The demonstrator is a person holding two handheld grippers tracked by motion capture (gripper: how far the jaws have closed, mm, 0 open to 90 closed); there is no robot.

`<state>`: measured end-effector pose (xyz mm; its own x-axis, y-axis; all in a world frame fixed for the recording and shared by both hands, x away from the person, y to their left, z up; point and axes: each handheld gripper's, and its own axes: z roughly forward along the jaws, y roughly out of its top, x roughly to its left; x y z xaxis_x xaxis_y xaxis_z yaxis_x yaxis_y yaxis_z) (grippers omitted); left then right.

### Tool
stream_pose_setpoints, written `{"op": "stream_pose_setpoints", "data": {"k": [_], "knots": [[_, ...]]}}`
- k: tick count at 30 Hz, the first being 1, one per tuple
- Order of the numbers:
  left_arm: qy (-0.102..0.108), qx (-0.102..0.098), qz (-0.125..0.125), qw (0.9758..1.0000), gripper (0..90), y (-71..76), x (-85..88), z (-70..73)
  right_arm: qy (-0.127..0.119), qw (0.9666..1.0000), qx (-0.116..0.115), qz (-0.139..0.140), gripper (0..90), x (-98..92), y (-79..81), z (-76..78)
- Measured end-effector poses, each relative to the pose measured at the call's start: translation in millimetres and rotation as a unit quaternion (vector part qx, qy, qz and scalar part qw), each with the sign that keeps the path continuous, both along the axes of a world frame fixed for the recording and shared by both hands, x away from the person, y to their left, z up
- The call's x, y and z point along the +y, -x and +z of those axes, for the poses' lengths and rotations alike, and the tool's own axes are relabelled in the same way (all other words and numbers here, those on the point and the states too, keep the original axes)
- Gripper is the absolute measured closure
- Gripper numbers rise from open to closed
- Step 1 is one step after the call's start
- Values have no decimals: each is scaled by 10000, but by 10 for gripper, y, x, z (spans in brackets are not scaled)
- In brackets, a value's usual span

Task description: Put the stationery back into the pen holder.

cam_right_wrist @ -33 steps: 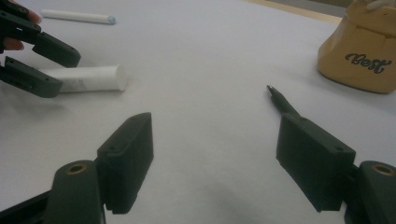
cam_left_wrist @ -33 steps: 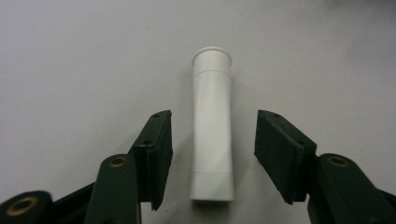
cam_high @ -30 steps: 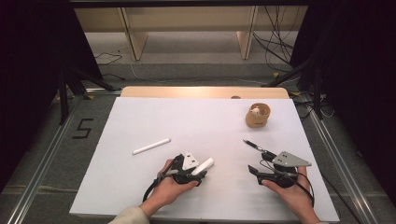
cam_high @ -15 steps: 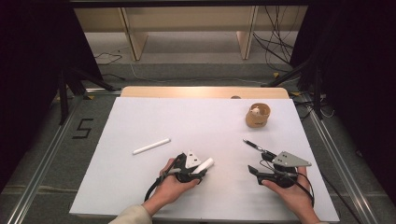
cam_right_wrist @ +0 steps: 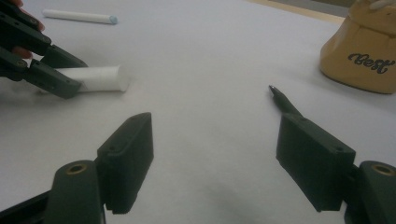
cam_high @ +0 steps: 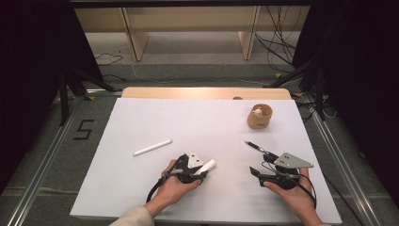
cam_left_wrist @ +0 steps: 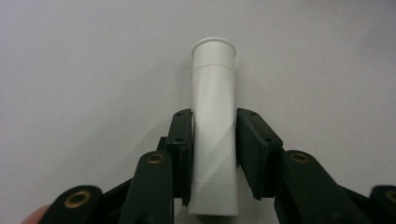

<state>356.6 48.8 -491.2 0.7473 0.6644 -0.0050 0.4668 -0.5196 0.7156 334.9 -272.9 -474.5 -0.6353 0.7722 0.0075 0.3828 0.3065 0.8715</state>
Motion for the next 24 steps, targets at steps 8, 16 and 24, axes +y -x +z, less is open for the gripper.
{"op": "stream_pose_setpoints", "data": {"k": [8, 16, 24], "knots": [[-35, 33, 8, 10000, 699, -9, -6, 7, 5, 10000, 4, -5, 279, 1, -1, -1], [-30, 30, 10, 10000, 703, 1, -7, 6, 0, 10000, 7, -5, 282, 4, -1, -2], [-62, -38, -13, 10000, 705, 10, -9, 7, -1, 10000, 13, 3, 285, 1, 0, -2]]}}
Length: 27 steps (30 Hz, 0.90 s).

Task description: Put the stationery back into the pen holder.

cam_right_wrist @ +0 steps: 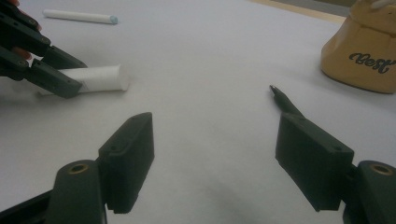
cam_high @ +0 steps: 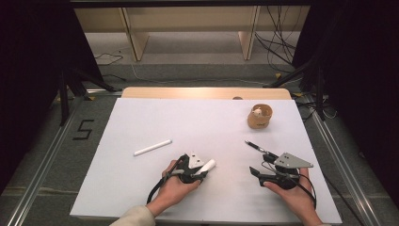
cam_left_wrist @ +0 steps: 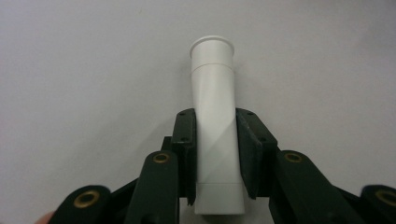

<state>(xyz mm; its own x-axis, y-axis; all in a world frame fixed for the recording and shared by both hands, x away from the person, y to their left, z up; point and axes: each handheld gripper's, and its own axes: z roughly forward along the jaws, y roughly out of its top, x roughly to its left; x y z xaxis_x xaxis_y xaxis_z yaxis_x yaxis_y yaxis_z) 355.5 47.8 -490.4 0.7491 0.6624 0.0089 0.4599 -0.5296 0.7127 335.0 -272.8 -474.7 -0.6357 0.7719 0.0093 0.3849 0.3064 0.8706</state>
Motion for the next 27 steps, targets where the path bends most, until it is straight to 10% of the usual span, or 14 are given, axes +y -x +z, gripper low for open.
{"op": "stream_pose_setpoints", "data": {"k": [27], "knots": [[440, -419, -33, 9981, 705, 45, -27, 61, -586, 9976, 337, 130, 314, 247, -88, -10]]}}
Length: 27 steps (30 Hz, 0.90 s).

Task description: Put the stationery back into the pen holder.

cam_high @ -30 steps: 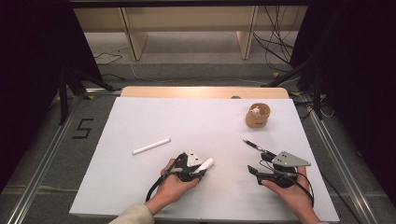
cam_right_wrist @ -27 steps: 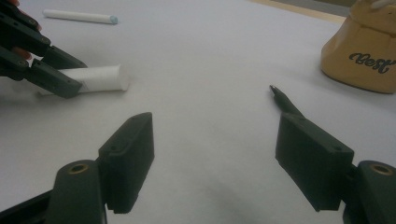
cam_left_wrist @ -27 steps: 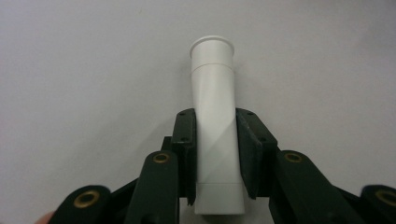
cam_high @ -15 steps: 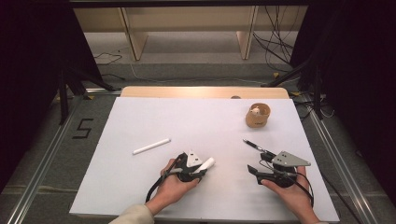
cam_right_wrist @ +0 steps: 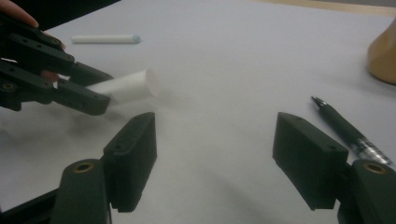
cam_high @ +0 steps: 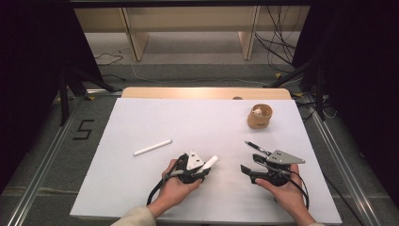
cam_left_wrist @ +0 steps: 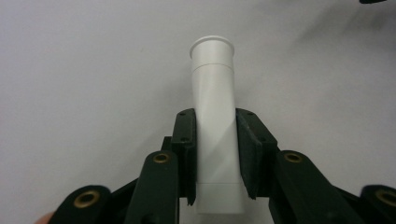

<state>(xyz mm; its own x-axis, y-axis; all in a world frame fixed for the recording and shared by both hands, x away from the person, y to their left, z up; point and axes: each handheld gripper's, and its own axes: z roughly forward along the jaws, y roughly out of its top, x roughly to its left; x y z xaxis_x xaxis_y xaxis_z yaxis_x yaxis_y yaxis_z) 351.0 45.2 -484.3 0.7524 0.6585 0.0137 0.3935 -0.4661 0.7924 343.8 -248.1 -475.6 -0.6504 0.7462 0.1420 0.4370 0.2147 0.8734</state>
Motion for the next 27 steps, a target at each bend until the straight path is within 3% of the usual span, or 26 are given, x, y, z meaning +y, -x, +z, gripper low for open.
{"op": "stream_pose_setpoints", "data": {"k": [8, 19, 27], "knots": [[-40, -273, -93, 9996, 705, 36, -48, -16, -228, 9990, 218, 328, 318, 263, -97, -24], [51, -313, -147, 9994, 705, 56, -71, -8, -484, 9964, 510, 468, 335, 438, -221, -61], [66, -342, -184, 9992, 705, 67, -83, -9, -535, 9948, 674, 541, 339, 517, -290, -87]]}}
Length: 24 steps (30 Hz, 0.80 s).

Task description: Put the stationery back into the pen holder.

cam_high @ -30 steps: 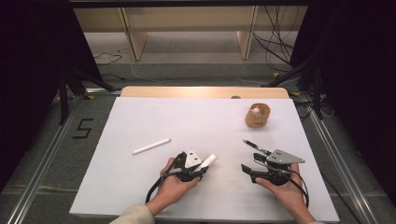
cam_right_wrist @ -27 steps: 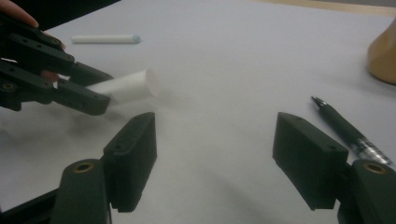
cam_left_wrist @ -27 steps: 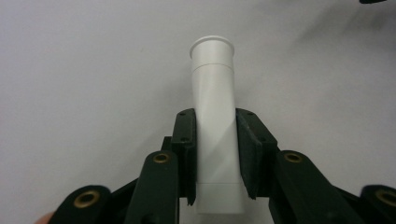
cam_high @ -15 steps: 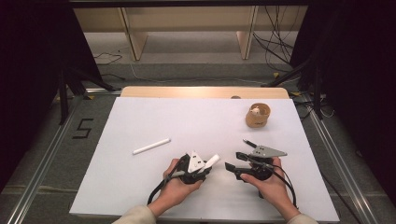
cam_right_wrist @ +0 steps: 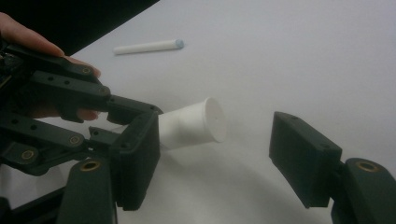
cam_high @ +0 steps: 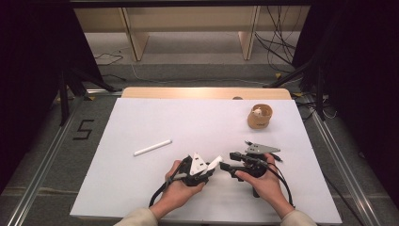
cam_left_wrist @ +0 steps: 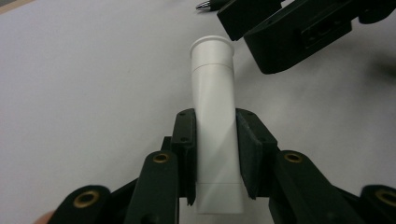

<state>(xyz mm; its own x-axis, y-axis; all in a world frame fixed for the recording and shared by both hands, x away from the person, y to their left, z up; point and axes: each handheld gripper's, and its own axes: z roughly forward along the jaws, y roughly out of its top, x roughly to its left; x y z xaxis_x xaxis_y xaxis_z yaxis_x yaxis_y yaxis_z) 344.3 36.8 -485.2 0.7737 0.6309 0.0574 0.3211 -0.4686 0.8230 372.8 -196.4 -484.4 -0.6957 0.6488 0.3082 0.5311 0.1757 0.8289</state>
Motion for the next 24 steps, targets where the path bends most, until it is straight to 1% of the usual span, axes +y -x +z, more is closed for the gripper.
{"op": "stream_pose_setpoints", "data": {"k": [6, 24], "knots": [[35, -69, -24, 10000, 704, 9, -10, -6, 16, 10000, 23, 53, 339, 58, -24, -14], [92, -112, -72, 9999, 704, 20, -24, -9, -96, 9999, 65, 71, 341, 122, -65, -22]]}}
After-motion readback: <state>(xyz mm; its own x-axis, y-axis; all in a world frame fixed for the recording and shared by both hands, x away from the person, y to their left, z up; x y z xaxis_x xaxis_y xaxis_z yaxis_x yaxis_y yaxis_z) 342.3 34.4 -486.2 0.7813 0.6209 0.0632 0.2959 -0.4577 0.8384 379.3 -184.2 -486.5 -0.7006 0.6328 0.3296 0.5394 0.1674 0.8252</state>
